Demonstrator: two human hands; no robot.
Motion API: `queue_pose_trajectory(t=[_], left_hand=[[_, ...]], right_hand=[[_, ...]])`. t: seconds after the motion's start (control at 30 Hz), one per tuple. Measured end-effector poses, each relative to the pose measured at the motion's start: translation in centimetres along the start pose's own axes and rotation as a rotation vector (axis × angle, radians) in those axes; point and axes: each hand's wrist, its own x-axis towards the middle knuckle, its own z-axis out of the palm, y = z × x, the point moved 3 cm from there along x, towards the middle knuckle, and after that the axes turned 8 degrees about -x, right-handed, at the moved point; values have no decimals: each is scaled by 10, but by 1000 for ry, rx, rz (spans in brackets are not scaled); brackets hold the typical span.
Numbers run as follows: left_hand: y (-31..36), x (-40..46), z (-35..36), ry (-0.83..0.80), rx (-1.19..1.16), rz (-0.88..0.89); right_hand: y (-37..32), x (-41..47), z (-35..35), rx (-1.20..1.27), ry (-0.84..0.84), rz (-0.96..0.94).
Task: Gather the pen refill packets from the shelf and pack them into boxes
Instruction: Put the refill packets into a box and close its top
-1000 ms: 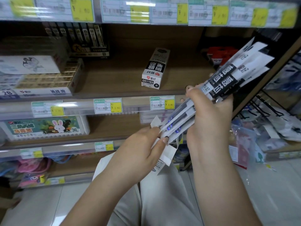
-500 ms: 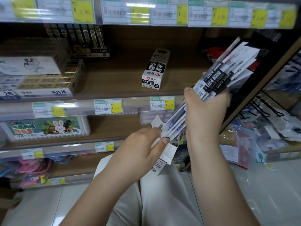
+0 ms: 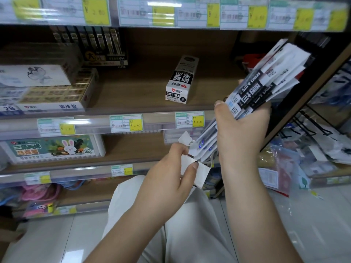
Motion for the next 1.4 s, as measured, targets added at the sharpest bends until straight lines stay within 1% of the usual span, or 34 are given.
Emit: queue_pose_trajectory(t=[0.1,0.23,0.33,0.4,0.47,0.53,0.6,0.73,0.77,0.8,0.83,0.93,1.03,1.27,1.4], left_hand=[[2,-1,4,20,27,-6],[4,-1,7,41,8,1],[1,1,6,60,-6,1],[-2,3,5,52,-47,-28],[-9,5,4,17,-137,-73],[-14,10,3,-49,-208,-82],[-16,15,3,-172,-309,-80],[-32,21,7,-471,-720,-150],[-37,22,9,-519,-750,-160],[-43,22,12,-536,-721,-164],[-47,23,15,-515,-659,-172],[-60,26,25,-299,-455,-198],[-60,25,29,-166,-402,-177],[-55,21,28,-74,-372,-156],[-51,17,29,-35,-368,-125]], right_hand=[[-6,-2,2,-2,28,-18],[-8,0,4,68,38,47],[-6,1,3,100,11,95],[-3,3,2,111,-9,117],[1,7,0,109,-34,152],[4,11,-1,124,-56,195],[6,13,-1,157,-68,218],[8,11,1,177,-56,203],[8,10,2,184,-50,188],[9,9,1,192,-46,174],[9,8,1,201,-47,160],[7,4,4,242,-85,113],[8,0,7,275,-144,102],[9,5,5,301,-262,72],[8,10,4,326,-327,10]])
